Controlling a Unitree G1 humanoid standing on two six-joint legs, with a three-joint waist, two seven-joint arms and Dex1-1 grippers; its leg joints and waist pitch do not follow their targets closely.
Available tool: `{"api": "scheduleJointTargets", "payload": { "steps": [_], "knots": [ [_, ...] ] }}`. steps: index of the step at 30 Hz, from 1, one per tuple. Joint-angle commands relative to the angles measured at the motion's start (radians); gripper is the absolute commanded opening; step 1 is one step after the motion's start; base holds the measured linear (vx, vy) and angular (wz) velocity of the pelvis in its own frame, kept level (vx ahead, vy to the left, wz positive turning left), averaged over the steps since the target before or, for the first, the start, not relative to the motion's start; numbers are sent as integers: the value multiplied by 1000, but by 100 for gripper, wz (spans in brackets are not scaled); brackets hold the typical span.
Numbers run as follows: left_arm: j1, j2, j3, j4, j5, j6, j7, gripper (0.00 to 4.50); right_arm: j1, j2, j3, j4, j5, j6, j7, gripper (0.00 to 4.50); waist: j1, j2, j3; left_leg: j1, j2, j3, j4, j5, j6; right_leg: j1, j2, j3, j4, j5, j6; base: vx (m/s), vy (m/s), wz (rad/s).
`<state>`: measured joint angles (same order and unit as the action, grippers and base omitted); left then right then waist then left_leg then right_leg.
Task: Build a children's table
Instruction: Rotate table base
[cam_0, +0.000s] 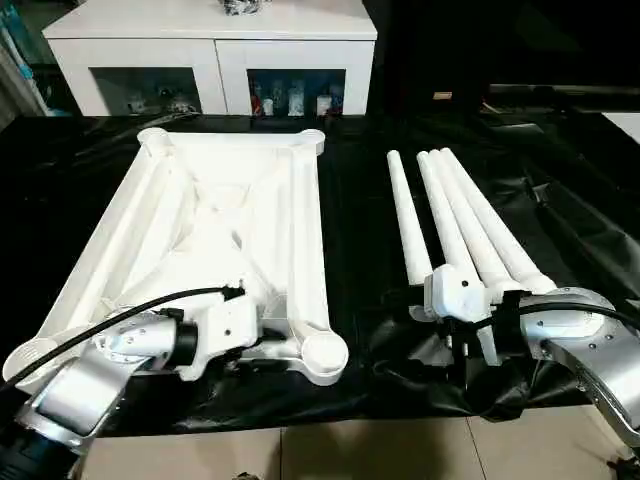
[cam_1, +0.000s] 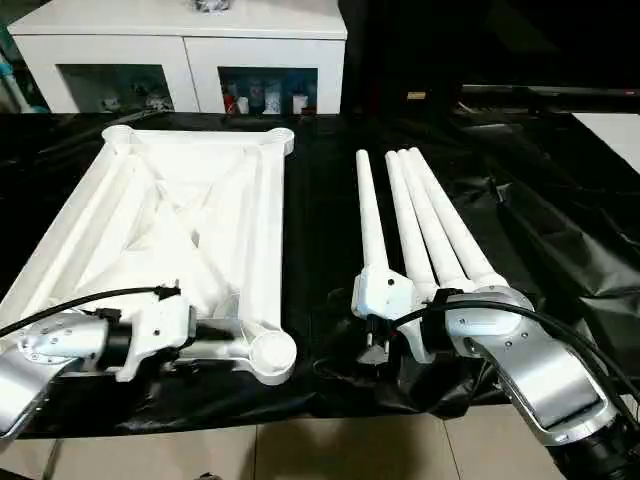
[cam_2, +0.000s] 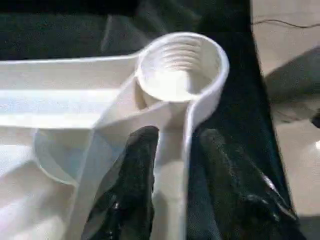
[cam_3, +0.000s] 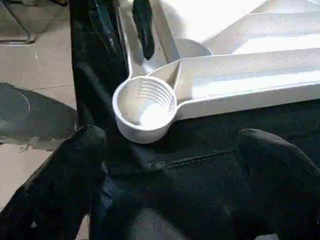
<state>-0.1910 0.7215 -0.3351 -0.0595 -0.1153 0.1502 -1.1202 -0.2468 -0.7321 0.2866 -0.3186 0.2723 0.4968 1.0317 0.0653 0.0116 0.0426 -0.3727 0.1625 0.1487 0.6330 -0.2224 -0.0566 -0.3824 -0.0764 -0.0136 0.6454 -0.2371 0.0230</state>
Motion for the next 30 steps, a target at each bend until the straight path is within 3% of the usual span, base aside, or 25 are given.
{"api": "scheduleJointTargets", "payload": {
  "steps": [1,3,6,8,10,16,22,25,27,30],
  "knots": [
    [4,18,-17,-5,-5,8,-30,136,-2,-4,5,-39,20,20,10,450,6,0,-48,13,55,-11,-94,-132,64,37,-54,29,-67,19,-279,0,0,0],
    [-8,17,-21,13,4,-8,-32,135,-3,-3,8,-46,24,25,13,450,6,0,-46,14,56,-11,-96,-155,51,37,-55,31,-69,-13,-272,0,0,0],
    [-27,9,-22,47,30,-38,-19,93,-2,-4,13,-49,23,26,14,450,8,0,-44,17,57,-8,-100,-189,24,34,-55,33,-75,-70,-254,0,0,0],
    [-37,4,-19,62,40,-35,-12,96,1,-1,15,-56,24,27,13,450,10,1,-46,16,57,-8,-99,-177,18,35,-56,33,-72,-52,-251,0,0,0],
    [-41,11,-25,66,55,-36,-19,58,5,4,15,-64,26,31,12,450,13,4,-46,17,57,-8,-99,-173,16,34,-56,33,-72,-40,-248,0,0,0],
    [-52,28,-38,92,94,-42,-20,7,16,10,15,-74,24,41,2,450,19,3,-49,14,56,-8,-97,-138,20,36,-54,32,-67,24,-248,0,0,0],
    [-114,-45,-29,207,171,-93,120,3,8,33,5,-49,2,32,-44,450,18,3,-46,18,56,-5,-99,-183,1,33,-55,34,-74,-33,-247,0,0,0],
    [-147,-74,-40,268,214,-108,166,3,-5,58,-2,-10,-35,44,-106,450,17,-1,-47,12,54,-8,-102,-180,-12,39,-58,34,-76,-80,-226,0,0,0],
    [-172,-92,-46,306,229,-116,190,3,-15,68,-4,13,-57,54,-138,450,14,-3,-46,13,51,-7,-103,-189,-21,36,-55,34,-81,-122,-212,0,0,0],
    [-196,-104,-52,340,234,-135,191,3,-16,66,-7,18,-67,60,-150,450,16,3,-49,15,52,-6,-101,-169,-19,34,-55,36,-80,-87,-214,0,0,0]
  ]
}}
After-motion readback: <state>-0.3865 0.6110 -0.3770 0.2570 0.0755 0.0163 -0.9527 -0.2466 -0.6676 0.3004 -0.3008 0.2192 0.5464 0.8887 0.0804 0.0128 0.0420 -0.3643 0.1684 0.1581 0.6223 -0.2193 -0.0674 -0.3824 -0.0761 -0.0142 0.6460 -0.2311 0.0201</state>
